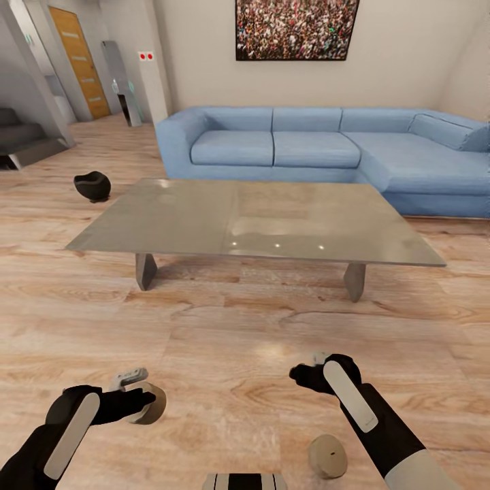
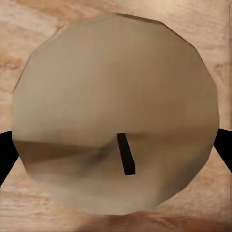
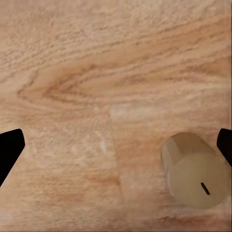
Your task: Place each of the two pumpkins and all three candles from the living room inside a cabinet in the living room (use any cabinet), then make sure every cabinet is closed, and position the cauldron so it is next to a table in the living room.
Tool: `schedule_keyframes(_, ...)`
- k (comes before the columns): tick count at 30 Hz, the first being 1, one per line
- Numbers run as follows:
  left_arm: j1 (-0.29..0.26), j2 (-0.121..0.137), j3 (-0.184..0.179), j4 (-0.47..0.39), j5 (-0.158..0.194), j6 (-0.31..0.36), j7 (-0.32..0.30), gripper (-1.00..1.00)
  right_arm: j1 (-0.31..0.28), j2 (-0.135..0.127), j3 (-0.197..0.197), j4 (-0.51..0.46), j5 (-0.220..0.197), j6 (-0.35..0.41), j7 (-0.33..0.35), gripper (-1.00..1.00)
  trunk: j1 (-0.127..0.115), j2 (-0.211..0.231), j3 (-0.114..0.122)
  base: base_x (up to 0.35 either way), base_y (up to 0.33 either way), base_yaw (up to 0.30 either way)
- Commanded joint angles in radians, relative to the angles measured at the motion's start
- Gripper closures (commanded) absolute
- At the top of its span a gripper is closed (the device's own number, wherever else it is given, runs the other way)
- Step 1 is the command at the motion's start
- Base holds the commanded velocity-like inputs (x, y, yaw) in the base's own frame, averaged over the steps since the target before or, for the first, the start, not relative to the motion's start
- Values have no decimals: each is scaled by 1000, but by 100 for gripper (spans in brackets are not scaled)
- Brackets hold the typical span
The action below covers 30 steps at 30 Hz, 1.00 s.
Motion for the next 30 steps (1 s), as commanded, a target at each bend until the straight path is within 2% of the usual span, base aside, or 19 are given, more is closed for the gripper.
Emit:
schedule_keyframes(1, 0, 0, -1, -1, 10, 3, 11, 100, -1, -1, 3, 1, -10, -1, -19, -100, -1, 0, 3, 0, 0, 0)
schedule_keyframes(16, 0, -1, -3, 4, 10, 3, 12, 100, -1, -1, 5, -2, -12, 8, -54, -100, -7, 3, 61, 0, 0, 0)
schedule_keyframes(18, 0, 0, -4, 5, 11, 3, 12, 100, -1, -1, 5, 2, -13, 9, -55, -100, -7, 3, 61, 0, 0, 0)
schedule_keyframes(19, 0, 0, -4, 5, 12, 3, 12, 100, 0, -1, 5, 7, -16, 9, -56, -100, -7, 3, 61, 0, 0, 0)
schedule_keyframes(22, 0, -1, -6, 4, 13, 3, 12, 100, 2, 0, 4, 15, -72, 10, -57, -100, -7, 3, 61, 0, 0, 0)
schedule_keyframes(24, 0, -11, -12, 5, 14, 3, 12, 100, 3, 0, 4, 17, -86, 10, -57, -100, -7, 3, 61, 0, 0, 0)
schedule_keyframes(27, 0, -42, -16, 6, 12, 3, 16, 100, 11, 0, 4, 26, -94, 9, -56, -100, -7, 3, 61, -140, 0, 0)
schedule_keyframes(30, 0, -50, -17, 7, 12, 3, 17, 100, 14, -5, 4, 31, -96, 16, -56, -100, -7, 3, 61, -145, 0, 0)
